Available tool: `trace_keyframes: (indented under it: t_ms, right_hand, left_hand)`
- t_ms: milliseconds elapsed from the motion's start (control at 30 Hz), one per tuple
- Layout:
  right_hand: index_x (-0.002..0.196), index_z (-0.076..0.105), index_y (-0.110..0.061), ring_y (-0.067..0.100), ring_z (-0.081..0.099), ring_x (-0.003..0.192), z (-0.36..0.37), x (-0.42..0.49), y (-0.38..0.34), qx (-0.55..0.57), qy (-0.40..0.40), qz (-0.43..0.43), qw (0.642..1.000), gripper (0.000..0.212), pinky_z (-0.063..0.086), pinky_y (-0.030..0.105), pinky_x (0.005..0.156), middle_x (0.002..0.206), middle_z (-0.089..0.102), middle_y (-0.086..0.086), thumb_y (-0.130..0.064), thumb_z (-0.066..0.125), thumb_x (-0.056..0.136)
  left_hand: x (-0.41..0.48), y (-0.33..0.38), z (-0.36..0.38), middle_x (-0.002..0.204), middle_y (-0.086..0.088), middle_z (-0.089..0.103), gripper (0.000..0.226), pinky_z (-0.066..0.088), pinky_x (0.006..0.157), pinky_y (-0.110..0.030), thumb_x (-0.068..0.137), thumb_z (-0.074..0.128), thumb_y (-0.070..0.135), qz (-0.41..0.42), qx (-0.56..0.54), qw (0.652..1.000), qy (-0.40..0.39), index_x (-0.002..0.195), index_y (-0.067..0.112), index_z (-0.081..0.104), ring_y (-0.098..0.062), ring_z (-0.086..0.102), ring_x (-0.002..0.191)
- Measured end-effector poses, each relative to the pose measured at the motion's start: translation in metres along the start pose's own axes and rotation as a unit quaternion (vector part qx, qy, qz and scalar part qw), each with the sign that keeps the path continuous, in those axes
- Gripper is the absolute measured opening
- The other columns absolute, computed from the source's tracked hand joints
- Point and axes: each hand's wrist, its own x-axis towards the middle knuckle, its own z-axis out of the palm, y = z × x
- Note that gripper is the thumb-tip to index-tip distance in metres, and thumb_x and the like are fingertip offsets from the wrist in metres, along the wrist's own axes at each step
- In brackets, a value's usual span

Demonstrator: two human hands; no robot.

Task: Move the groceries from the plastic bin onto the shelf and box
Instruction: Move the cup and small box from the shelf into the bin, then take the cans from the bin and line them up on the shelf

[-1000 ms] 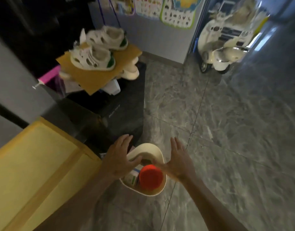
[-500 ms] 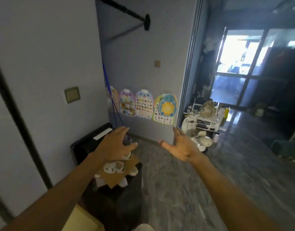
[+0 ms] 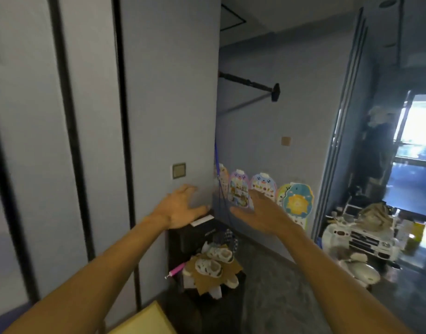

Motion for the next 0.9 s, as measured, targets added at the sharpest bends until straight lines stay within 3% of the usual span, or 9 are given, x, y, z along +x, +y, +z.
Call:
trace_keyframes:
  t_ms: [67,133,200,267,367,467,633,900]
  right_hand:
    - [0.16,0.038,-0.03,0.028,0.053,0.142,0.012,0.0,-0.031,0.021,-0.007,-0.041,0.999,0.096,0.047,0.045,0.113,0.158,0.052,-0.001,-0.087,0.058,0.085]
    - [0.153,0.044,-0.036,0.021,0.056,0.137,0.028,0.002,-0.063,0.036,-0.028,-0.061,0.997,0.089,0.05,0.043,0.111,0.151,0.056,-0.008,-0.09,0.058,0.083]
    - [0.154,0.043,-0.036,0.017,0.054,0.138,0.046,0.007,-0.098,0.049,-0.061,-0.082,0.994,0.101,0.05,0.045,0.112,0.152,0.053,-0.012,-0.099,0.051,0.076]
    - [0.164,0.035,-0.027,0.025,0.047,0.148,0.062,0.007,-0.141,0.051,-0.086,-0.111,0.989,0.114,0.042,0.048,0.12,0.165,0.043,-0.004,-0.099,0.05,0.077]
    - [0.169,0.025,-0.018,0.03,0.038,0.155,0.078,-0.005,-0.216,0.046,-0.124,-0.16,0.978,0.112,0.035,0.046,0.124,0.173,0.031,0.006,-0.088,0.055,0.087]
    - [0.17,0.022,-0.019,0.028,0.037,0.156,0.101,-0.016,-0.285,0.042,-0.137,-0.214,0.966,0.124,0.036,0.048,0.125,0.175,0.028,0.005,-0.098,0.046,0.077]
    - [0.171,0.017,-0.018,0.026,0.03,0.16,0.138,-0.059,-0.387,0.039,-0.176,-0.284,0.942,0.116,0.032,0.045,0.127,0.178,0.021,0.003,-0.09,0.051,0.087]
    - [0.171,0.018,-0.017,0.026,0.032,0.159,0.205,-0.132,-0.527,0.041,-0.228,-0.402,0.886,0.112,0.032,0.046,0.127,0.177,0.022,0.003,-0.087,0.052,0.089]
  left_hand:
    - [-0.025,-0.024,-0.015,0.169,-0.002,0.03,0.104,0.029,0.125,-0.044,0.079,0.043,0.087,-0.039,0.014,0.999,0.009,0.163,0.027,0.026,-0.027,0.035,0.151]
    - [-0.053,-0.05,-0.033,0.169,-0.004,0.03,0.095,0.027,0.125,-0.045,0.088,0.047,0.08,-0.074,0.039,0.996,0.025,0.164,0.028,0.025,-0.028,0.033,0.153]
    - [-0.084,-0.074,-0.053,0.17,-0.006,0.029,0.09,0.026,0.125,-0.046,0.092,0.048,0.076,-0.11,0.065,0.991,0.041,0.164,0.027,0.024,-0.03,0.032,0.153]
    - [-0.12,-0.099,-0.074,0.169,-0.007,0.031,0.094,0.029,0.124,-0.048,0.088,0.044,0.081,-0.148,0.082,0.984,0.057,0.164,0.028,0.026,-0.031,0.035,0.152]
    - [-0.183,-0.136,-0.108,0.168,-0.006,0.033,0.099,0.032,0.123,-0.049,0.084,0.042,0.086,-0.203,0.094,0.971,0.08,0.163,0.027,0.028,-0.031,0.037,0.15]
    - [-0.249,-0.168,-0.14,0.167,-0.006,0.035,0.1,0.036,0.12,-0.05,0.083,0.041,0.087,-0.255,0.118,0.954,0.103,0.162,0.025,0.031,-0.032,0.043,0.145]
    - [-0.354,-0.205,-0.181,0.166,-0.007,0.035,0.113,0.036,0.12,-0.05,0.072,0.032,0.091,-0.321,0.136,0.93,0.116,0.162,0.023,0.031,-0.033,0.04,0.147]
    - [-0.519,-0.241,-0.2,0.166,-0.007,0.037,0.098,0.035,0.12,-0.051,0.083,0.04,0.083,-0.426,0.156,0.879,0.148,0.161,0.023,0.033,-0.033,0.042,0.147]
